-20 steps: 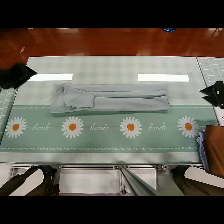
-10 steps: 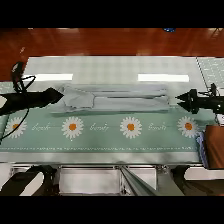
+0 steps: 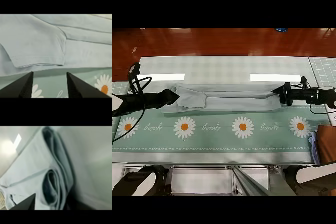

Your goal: Fold the shirts.

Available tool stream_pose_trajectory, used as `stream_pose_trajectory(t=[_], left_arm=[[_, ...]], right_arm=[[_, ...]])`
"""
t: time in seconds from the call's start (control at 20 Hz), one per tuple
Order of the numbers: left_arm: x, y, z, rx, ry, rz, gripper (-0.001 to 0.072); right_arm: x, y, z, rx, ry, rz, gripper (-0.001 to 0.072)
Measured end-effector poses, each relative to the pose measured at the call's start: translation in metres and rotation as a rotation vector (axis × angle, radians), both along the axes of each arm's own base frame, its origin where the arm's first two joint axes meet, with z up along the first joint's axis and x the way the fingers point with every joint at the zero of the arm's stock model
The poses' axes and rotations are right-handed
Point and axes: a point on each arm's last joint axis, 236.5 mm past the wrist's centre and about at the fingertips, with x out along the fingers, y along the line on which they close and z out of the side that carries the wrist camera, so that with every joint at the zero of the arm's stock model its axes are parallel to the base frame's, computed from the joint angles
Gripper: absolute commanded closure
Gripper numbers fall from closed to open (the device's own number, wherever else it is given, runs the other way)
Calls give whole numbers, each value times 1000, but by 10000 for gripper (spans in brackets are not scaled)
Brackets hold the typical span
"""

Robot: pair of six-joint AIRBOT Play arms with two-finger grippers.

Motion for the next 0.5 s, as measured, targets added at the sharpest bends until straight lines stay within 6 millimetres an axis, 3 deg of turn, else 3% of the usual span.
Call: stream_pose_trajectory(t=[0.05,0.2,0.3,0.35,0.4,0.45,0.5], left_arm=[[0,0,0,-2,1,1,199],[2,0,0,-5,-2,9,200],[4,1,1,-3,-9,15,216],[4,1,0,-5,-9,16,327],[4,-1,0,-25,3,29,585],[6,-5,-1,-54,16,42,691],[6,-12,-3,-81,30,37,692]], right_arm=[[4,5,-2,-13,-6,10,675],[13,19,8,-22,-53,60,680],[13,22,26,-33,-95,106,680],[10,20,36,-57,-117,132,680],[5,17,47,-89,-135,161,681],[-1,13,61,-128,-159,183,681],[-9,8,73,-172,-174,208,681]])
